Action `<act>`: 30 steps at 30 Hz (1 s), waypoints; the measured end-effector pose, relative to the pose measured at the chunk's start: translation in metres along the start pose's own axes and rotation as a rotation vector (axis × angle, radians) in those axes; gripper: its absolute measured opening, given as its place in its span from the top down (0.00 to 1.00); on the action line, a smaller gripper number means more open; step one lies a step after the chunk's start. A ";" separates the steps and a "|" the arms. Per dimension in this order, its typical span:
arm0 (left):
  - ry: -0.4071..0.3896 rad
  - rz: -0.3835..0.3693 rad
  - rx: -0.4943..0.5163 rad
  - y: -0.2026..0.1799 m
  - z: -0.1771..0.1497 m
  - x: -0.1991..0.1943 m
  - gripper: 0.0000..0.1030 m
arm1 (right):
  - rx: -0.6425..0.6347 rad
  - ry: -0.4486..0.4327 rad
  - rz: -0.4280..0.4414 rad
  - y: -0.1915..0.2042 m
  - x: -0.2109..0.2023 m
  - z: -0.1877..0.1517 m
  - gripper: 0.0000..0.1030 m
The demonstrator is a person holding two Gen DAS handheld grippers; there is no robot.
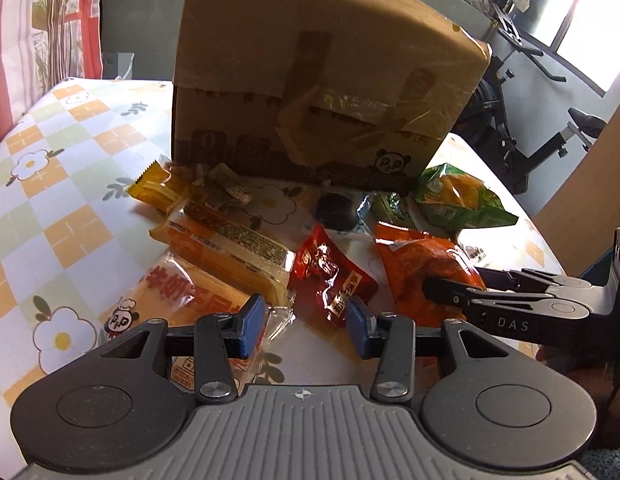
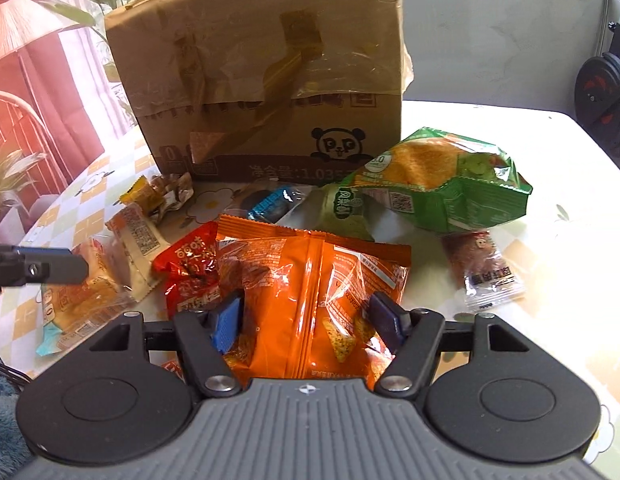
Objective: Organize snacks
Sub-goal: 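Lower the left gripper toward the yellow wafer packet while the right gripper approaches the red sachet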
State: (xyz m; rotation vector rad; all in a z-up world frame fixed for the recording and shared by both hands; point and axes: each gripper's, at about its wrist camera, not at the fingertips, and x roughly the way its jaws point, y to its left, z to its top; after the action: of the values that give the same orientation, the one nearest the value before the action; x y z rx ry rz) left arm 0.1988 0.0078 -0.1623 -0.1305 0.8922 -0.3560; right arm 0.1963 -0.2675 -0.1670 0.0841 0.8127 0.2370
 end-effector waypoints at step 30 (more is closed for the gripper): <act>-0.141 0.183 -0.126 0.104 0.034 -0.014 0.55 | -0.035 -0.126 -0.007 0.023 -0.022 0.035 0.23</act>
State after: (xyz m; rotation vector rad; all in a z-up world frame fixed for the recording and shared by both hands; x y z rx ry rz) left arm 0.2432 0.1091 -0.1576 -0.1859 0.7803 -0.1182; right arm 0.2036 -0.2501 -0.1235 0.0629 0.6833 0.2372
